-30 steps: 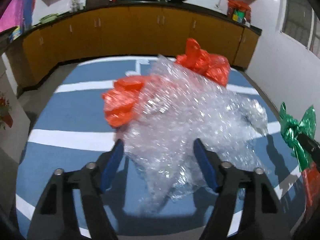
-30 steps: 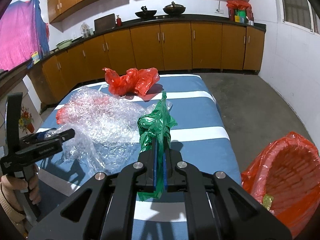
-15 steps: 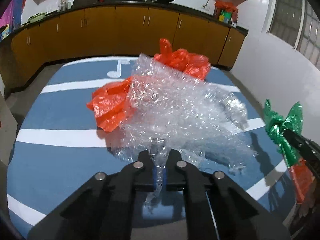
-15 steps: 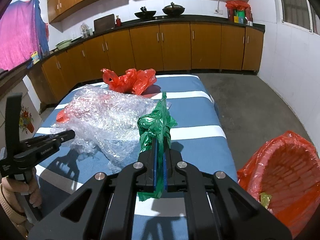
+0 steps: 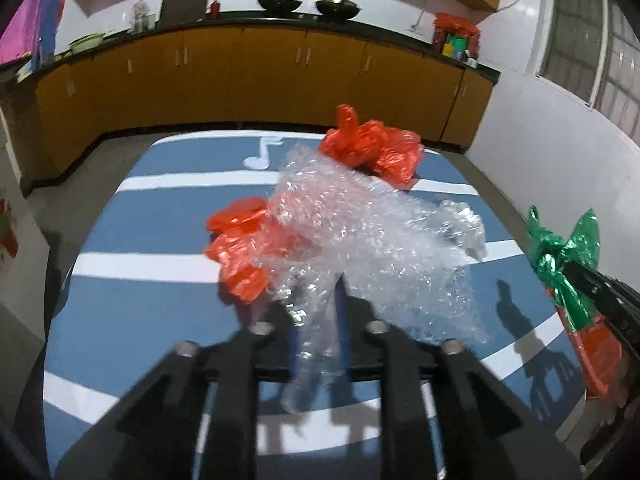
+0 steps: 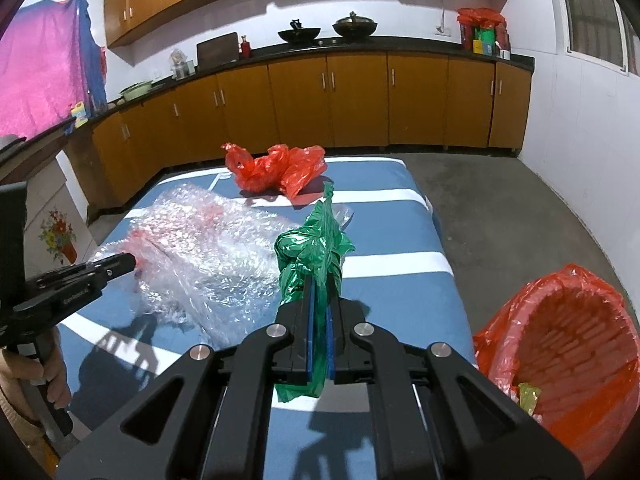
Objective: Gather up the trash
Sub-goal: 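Carry the bubble wrap and green bag over the wastebasket with both grippers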
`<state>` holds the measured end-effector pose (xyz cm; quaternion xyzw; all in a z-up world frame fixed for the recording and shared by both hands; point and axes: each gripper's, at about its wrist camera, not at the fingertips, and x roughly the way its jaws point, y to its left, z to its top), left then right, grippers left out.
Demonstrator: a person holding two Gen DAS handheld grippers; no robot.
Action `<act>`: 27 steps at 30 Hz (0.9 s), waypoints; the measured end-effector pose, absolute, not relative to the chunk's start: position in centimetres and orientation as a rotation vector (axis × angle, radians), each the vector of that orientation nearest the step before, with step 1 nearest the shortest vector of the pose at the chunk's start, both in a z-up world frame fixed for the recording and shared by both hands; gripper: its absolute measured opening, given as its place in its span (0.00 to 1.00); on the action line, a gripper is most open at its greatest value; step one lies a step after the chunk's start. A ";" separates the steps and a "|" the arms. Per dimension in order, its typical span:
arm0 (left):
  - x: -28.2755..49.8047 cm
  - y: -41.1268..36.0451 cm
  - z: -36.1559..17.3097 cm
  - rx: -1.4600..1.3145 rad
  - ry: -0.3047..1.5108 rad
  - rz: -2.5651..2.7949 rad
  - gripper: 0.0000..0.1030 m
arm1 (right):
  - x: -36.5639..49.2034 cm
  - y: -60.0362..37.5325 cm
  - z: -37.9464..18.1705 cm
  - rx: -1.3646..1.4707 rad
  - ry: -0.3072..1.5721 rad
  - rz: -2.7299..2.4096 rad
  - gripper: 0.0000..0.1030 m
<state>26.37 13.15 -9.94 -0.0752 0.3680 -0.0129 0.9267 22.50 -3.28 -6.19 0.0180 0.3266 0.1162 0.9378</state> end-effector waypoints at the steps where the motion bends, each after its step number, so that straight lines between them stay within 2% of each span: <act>1: 26.5 13.3 -10.0 -0.155 0.758 -0.025 0.21 | 22.5 -3.3 -6.3 0.038 0.670 0.239 0.05; 5: 27.0 12.9 -10.3 -0.136 0.771 -0.026 0.21 | 22.4 -3.2 -6.1 0.039 0.671 0.242 0.05; 6: 27.1 12.8 -10.3 -0.134 0.772 -0.027 0.17 | 22.3 -3.2 -6.1 0.038 0.669 0.242 0.05; 7: 27.1 12.7 -10.2 -0.137 0.769 -0.034 0.07 | 22.3 -3.1 -6.1 0.037 0.668 0.241 0.05; 8: 27.2 12.6 -10.2 -0.141 0.767 -0.044 0.05 | 22.2 -3.2 -6.0 0.035 0.667 0.240 0.05; 27: 23.3 9.3 -2.0 -0.123 0.573 -0.184 0.03 | 19.5 -4.6 -3.2 0.045 0.601 0.206 0.05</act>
